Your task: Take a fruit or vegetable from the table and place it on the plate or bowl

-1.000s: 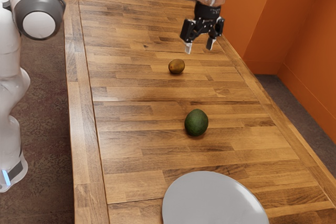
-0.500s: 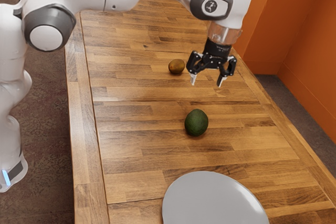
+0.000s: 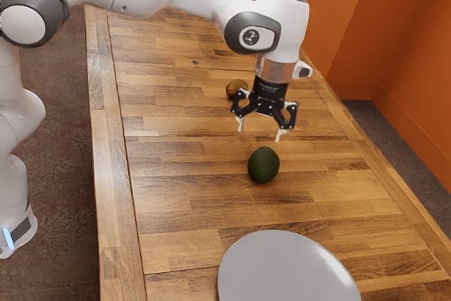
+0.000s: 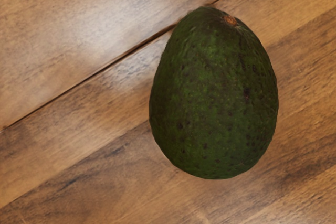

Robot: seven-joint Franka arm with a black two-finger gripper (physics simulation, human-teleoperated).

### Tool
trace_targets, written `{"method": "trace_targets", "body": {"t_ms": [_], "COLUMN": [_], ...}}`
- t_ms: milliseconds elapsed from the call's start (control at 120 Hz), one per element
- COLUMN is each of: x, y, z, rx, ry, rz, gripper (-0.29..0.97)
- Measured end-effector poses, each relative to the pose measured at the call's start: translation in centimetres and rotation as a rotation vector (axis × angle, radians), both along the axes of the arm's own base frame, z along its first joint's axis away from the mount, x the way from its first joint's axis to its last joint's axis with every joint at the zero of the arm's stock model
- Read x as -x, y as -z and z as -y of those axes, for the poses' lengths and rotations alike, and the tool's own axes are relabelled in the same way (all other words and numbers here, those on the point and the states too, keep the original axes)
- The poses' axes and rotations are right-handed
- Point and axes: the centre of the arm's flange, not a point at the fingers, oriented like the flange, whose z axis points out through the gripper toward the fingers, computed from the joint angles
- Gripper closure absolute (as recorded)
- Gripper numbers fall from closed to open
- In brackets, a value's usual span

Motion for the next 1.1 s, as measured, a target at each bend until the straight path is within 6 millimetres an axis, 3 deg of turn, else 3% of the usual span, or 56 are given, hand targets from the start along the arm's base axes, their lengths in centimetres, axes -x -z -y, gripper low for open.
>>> {"method": "trace_targets", "body": {"t_ms": [267,475,650,800,875,1025,1100], "x": [-1.1,-1.7,-2.0,-0.7,-0.6,-1.5,-1.8], "y": [1.5,2.8,3.1,4.3,4.4,5.6,6.0], "z": [-4.7,-1.3,-1.7,0.6,-0.1,-3.5,-3.8], "rx": [-0.015,0.000,0.010,0.027,0.030,0.034,0.034], "ry": [0.035,0.138,0.162,0.222,0.218,0.158,0.155], "rz": [0.014,0.028,0.047,0.045,0.053,0.048,0.049], "gripper": [0.00,0.00,0.00,0.00,0.00,0.00,0.00]}}
